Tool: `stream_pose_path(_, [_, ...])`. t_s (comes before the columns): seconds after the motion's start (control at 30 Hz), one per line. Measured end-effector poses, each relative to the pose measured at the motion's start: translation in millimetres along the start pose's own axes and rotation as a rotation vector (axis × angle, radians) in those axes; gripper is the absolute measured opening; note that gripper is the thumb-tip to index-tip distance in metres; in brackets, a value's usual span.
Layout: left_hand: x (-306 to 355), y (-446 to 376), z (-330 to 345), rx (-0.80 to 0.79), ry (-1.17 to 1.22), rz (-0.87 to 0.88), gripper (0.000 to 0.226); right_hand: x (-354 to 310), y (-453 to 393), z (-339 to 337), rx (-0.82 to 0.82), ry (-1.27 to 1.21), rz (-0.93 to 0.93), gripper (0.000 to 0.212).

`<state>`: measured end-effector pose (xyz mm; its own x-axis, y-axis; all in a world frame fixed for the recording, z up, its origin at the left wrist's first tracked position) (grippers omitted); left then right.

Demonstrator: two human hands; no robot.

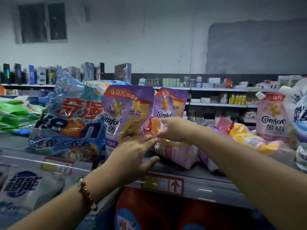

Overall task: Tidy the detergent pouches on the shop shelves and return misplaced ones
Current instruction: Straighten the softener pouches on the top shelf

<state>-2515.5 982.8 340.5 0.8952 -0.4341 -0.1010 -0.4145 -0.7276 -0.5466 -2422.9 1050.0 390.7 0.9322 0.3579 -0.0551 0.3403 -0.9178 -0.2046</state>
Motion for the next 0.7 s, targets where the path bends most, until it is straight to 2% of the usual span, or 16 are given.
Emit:
stream_pose_path(0.1, [-0.4, -2.1, -1.8, 0.066, 0.009, 0.000, 0.057, 5.1, -15.5, 6.9, -0.058, 0.014, 0.088, 0.068])
stream_pose_path(0.2, [-2.5, -4.3, 5.1, 0.104, 0.011, -0.011, 0.051, 5.1, -30.1, 14.4, -0.032, -0.008, 0.121, 0.054])
stream_pose_path(0.3, [-3.0, -2.3, 12.2, 0.096, -0.002, -0.030, 0.051, 11.5, -42.3, 19.2, 0.029, -0.091, 0.183, 0.040])
stream_pose_path(0.5, [-5.0, -2.6, 10.0, 0.141, 0.043, -0.048, 0.053, 38.2, -33.9, 8.8, 0.110, -0.484, 0.295, 0.022])
stream_pose_path(0.7, [-6.1, -3.8, 1.7, 0.182, 0.171, -0.120, 0.064, 52.1, -15.7, -14.9, 0.277, -0.669, 0.321, 0.016])
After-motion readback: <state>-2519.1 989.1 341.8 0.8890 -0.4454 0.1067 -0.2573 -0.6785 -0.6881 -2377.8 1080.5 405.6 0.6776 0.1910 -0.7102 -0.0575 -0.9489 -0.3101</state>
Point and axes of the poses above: each hand's wrist, its own y-axis away from the middle knuckle, its own z-axis out of the palm, x = y × z, the point moved 10 cm from there along -y, towards the middle knuckle, and after that the axes turned 1 degree about z, right-handed, at the moved point
